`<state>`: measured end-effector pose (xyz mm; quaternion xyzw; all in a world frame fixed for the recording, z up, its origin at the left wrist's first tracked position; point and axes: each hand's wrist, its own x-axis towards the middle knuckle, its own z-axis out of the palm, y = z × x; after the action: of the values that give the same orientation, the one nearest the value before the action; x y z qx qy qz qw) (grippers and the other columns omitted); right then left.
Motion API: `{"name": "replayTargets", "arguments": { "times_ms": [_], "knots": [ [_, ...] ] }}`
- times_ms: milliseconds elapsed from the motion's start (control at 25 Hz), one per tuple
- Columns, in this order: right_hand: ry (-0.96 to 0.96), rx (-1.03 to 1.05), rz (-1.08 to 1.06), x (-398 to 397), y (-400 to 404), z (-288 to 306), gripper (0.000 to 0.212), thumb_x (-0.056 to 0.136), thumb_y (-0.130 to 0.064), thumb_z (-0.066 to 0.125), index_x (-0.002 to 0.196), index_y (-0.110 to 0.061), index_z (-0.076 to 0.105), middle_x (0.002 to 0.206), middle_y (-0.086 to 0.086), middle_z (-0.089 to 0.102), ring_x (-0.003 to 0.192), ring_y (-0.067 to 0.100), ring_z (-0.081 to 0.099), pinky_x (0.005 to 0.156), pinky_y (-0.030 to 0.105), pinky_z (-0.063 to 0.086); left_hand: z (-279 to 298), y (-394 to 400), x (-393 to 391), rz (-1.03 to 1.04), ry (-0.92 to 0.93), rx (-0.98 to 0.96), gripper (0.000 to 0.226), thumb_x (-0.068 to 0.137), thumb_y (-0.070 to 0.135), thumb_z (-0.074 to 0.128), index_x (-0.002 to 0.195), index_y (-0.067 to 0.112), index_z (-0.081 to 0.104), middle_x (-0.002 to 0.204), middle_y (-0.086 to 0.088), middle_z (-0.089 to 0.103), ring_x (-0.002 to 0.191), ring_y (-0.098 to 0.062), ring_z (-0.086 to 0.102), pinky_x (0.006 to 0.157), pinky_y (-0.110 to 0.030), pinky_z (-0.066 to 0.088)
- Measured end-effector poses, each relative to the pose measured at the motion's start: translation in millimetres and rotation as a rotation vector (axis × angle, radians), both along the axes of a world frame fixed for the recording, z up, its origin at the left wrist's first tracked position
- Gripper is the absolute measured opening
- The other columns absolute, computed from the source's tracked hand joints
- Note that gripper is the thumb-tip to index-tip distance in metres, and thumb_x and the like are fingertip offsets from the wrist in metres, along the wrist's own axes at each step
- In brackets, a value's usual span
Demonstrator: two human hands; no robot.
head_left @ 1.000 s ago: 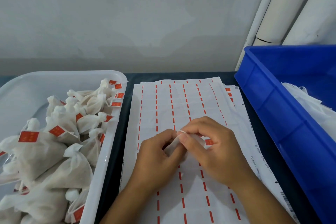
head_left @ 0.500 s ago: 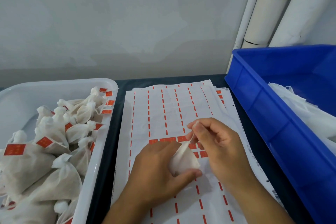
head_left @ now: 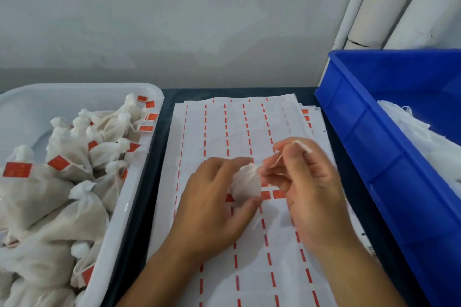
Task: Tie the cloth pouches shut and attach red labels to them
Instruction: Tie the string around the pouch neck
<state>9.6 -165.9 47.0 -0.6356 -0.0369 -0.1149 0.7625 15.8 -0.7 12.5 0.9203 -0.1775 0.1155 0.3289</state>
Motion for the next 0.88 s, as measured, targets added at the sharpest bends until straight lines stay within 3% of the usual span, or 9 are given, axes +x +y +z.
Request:
{"name": "replayTargets", "arguments": {
  "times_ms": [80,120,160,240,360,440,600,720,880],
  "knots": [
    [0.002,0.004,0.024,1,-3,-7,0.023,0.096,-0.047,0.059,0.096,-0.027,0.072,0.084,0.013,0.073,0.082,0.028,0.073,0.078,0.036,0.062,-1,-2,1,-0.006,-0.175,-0.152,0.035,0.087,0.053,0.066,0.115,0.035,0.057,0.105,0.021,0.057,0.098,-0.003,0.058,0.083,-0.014,0.044],
    [0.005,0.024,0.042,0,0,-7,0.024,0.093,-0.047,0.06,0.096,-0.026,0.073,0.082,0.013,0.073,0.081,0.026,0.073,0.077,0.034,0.061,0,-3,-4,0.01,-0.163,-0.219,0.025,0.088,0.054,0.064,0.103,0.035,0.059,0.093,0.021,0.059,0.086,-0.003,0.06,0.074,-0.011,0.043],
    [-0.005,0.038,0.037,0,-3,-6,0.025,0.092,-0.047,0.062,0.095,-0.025,0.074,0.081,0.013,0.073,0.08,0.024,0.073,0.075,0.031,0.06,3,-8,-5,0.005,-0.078,-0.313,0.024,0.09,0.056,0.06,0.091,0.032,0.061,0.08,0.016,0.061,0.074,-0.003,0.061,0.066,-0.01,0.042],
    [-0.028,0.034,0.032,-2,2,-5,0.027,0.091,-0.05,0.065,0.095,-0.025,0.074,0.08,0.013,0.073,0.078,0.023,0.074,0.073,0.028,0.06,12,-8,-6,-0.005,0.296,-0.456,0.05,0.099,0.063,0.048,0.077,0.024,0.07,0.065,0.007,0.067,0.059,-0.003,0.061,0.06,-0.017,0.046],
    [-0.061,-0.04,0.081,-5,2,-1,0.022,0.095,-0.042,0.058,0.094,-0.027,0.074,0.083,0.011,0.074,0.079,0.024,0.074,0.073,0.027,0.06,16,-9,-4,-0.085,0.703,-0.6,0.063,0.098,0.062,0.03,0.09,0.023,0.079,0.083,0.001,0.078,0.072,-0.011,0.072,0.067,-0.024,0.055],
    [-0.081,-0.104,0.136,-7,6,0,0.021,0.097,-0.036,0.057,0.094,-0.024,0.074,0.082,0.007,0.075,0.079,0.021,0.074,0.072,0.024,0.059,12,-9,-2,-0.071,0.798,-0.694,0.061,0.105,0.057,0.027,0.104,0.023,0.078,0.1,-0.001,0.079,0.089,-0.02,0.075,0.077,-0.03,0.058],
    [-0.075,-0.169,0.218,-14,12,-4,0.018,0.094,-0.036,0.061,0.094,-0.027,0.076,0.077,0.003,0.076,0.075,0.016,0.075,0.071,0.02,0.059,11,-11,-1,-0.089,0.997,-1.115,0.053,0.109,0.041,0.034,0.104,0.015,0.079,0.109,-0.014,0.076,0.108,-0.026,0.072,0.092,-0.037,0.057],
    [-0.022,-0.267,0.25,-10,14,-6,0.018,0.091,-0.04,0.062,0.09,-0.029,0.076,0.075,0.001,0.075,0.072,0.014,0.074,0.072,0.017,0.056,19,-3,9,-0.09,1.087,-1.362,0.043,0.097,0.032,0.046,0.108,0.004,0.077,0.108,-0.018,0.07,0.097,-0.027,0.066,0.1,-0.043,0.045],
    [0.055,-0.301,0.272,-3,9,-11,0.018,0.094,-0.038,0.064,0.089,-0.025,0.075,0.072,0.005,0.07,0.065,0.014,0.067,0.065,0.024,0.056,30,5,16,-0.026,1.066,-1.442,0.032,0.092,0.028,0.046,0.091,0.008,0.071,0.109,-0.014,0.072,0.088,-0.024,0.069,0.085,-0.041,0.048]
  ]
}}
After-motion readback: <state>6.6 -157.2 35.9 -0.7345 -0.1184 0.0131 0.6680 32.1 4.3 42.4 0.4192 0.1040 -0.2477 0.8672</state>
